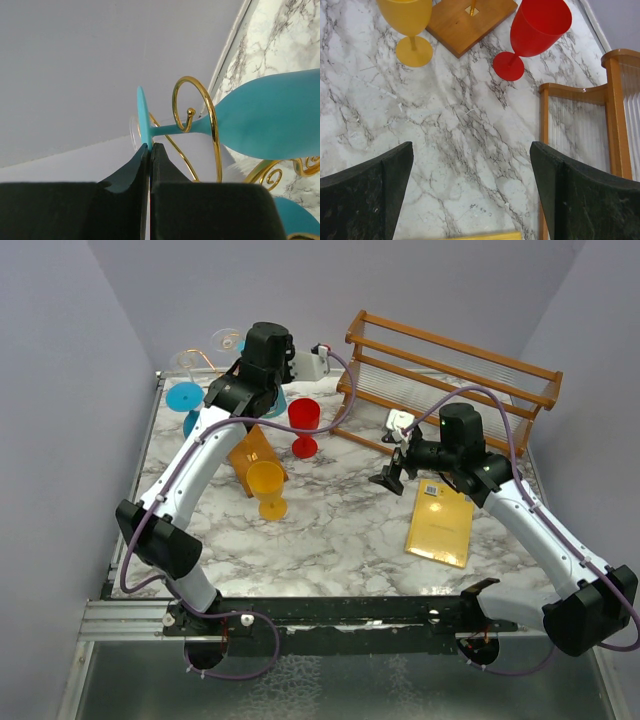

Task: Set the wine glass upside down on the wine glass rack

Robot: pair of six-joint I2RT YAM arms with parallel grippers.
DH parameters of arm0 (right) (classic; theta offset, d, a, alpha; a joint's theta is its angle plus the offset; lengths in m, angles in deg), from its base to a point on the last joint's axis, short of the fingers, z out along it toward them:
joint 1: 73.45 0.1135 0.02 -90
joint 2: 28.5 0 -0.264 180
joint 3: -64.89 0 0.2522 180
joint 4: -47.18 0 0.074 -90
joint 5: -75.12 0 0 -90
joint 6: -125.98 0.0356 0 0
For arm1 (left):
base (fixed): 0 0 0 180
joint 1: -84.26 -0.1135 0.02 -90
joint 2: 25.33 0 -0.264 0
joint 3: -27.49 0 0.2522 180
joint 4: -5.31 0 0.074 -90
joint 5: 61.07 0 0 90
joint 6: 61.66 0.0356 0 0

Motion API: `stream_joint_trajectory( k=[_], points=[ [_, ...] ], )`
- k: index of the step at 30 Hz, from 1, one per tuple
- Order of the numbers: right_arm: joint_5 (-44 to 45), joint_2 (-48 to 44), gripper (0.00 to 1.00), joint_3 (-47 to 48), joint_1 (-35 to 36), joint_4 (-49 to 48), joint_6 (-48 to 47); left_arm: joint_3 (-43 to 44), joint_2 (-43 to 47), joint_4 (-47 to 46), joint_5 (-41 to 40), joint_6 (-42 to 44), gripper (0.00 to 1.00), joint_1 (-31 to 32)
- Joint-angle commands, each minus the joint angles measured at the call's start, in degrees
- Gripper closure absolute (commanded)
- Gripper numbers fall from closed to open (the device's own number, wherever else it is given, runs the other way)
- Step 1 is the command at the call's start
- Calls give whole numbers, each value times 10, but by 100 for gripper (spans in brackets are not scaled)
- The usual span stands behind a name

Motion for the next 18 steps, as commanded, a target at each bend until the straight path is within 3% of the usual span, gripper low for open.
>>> stream_joint_trajectory(
  k=[1,18],
  points=[
    [-16,3,0,-2,0,-12,-4,-5,35,8,-25,-1,100,17],
    [-17,4,0,-3,0,-10,-4,-7,43,10,1,-8,100,45]
  ],
)
